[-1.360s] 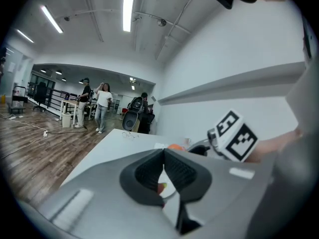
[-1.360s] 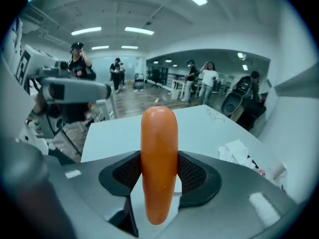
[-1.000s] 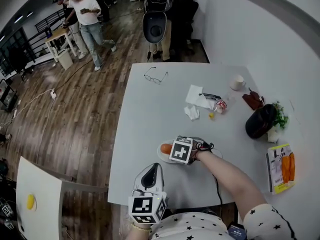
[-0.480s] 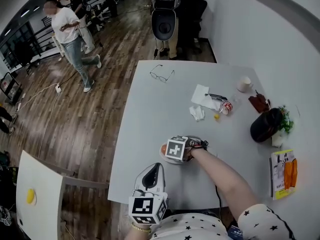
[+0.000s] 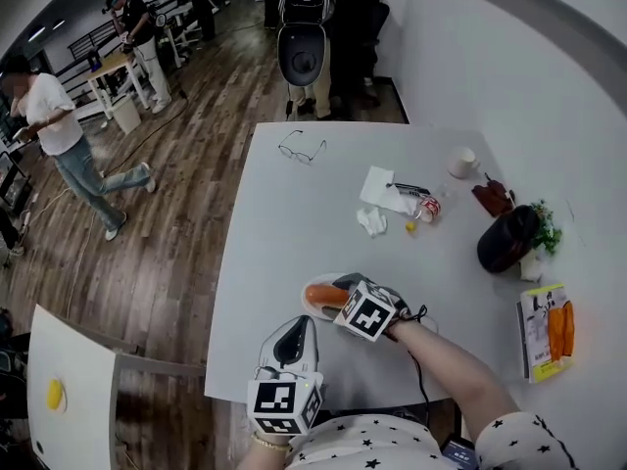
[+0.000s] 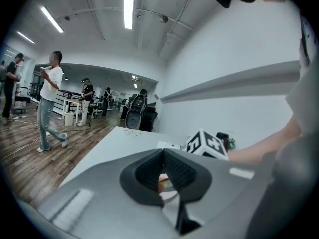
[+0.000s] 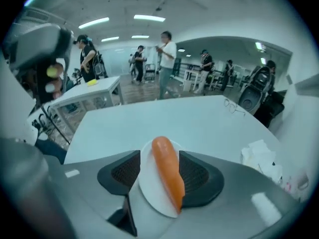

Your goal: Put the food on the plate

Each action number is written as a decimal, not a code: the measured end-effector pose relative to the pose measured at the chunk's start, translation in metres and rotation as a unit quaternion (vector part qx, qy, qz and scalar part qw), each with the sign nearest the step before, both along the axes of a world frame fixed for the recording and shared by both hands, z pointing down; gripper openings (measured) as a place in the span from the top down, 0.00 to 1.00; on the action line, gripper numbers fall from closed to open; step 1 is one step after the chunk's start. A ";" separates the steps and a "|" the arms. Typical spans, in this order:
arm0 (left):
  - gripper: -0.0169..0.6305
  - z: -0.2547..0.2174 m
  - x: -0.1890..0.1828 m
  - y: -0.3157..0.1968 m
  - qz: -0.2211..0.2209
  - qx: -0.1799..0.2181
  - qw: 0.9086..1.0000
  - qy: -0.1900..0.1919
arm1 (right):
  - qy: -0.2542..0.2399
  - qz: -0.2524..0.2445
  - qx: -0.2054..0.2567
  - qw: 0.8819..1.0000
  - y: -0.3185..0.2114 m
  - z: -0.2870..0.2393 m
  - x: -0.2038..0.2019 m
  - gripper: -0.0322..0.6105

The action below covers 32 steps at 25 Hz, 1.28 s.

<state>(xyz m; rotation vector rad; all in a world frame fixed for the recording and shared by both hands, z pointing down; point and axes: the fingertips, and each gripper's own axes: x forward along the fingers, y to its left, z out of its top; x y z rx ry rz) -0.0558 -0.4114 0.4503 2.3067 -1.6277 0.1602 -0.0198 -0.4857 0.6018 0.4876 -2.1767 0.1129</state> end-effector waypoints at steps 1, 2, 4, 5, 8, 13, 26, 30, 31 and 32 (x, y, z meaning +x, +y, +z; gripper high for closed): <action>0.96 0.000 0.001 -0.001 0.003 0.000 1.000 0.000 | -0.037 0.029 0.005 0.999 0.005 -0.013 0.000 0.58; 0.96 0.001 0.002 -0.002 0.005 -0.001 1.000 0.000 | -0.080 0.062 0.003 0.995 0.010 -0.026 0.000 0.62; 0.96 0.002 0.004 -0.004 0.010 -0.002 1.000 0.001 | -0.172 0.130 -0.015 0.976 0.022 -0.050 0.002 0.71; 0.96 0.002 0.005 -0.006 0.012 -0.002 1.000 0.001 | -0.211 0.159 -0.024 0.964 0.028 -0.060 0.004 0.75; 0.96 0.003 0.006 -0.008 0.015 -0.004 1.000 0.003 | -0.278 0.220 -0.022 0.935 0.043 -0.084 0.011 0.82; 0.96 0.005 0.009 -0.008 0.021 -0.007 1.000 0.002 | -0.304 0.275 0.008 0.912 0.064 -0.103 0.022 0.95; 0.96 0.005 0.011 -0.006 0.023 -0.005 1.000 0.000 | -0.323 0.289 0.027 0.901 0.063 -0.125 0.020 0.95; 0.96 0.004 0.009 -0.006 0.019 -0.003 1.000 0.001 | -0.323 0.290 0.025 0.900 0.064 -0.125 0.021 0.95; 0.96 0.004 0.009 -0.006 0.018 -0.003 1.000 0.000 | -0.323 0.291 0.024 0.900 0.065 -0.125 0.021 0.95; 0.96 0.004 0.008 -0.006 0.017 -0.002 1.000 -0.001 | -0.323 0.291 0.023 0.900 0.065 -0.125 0.021 0.95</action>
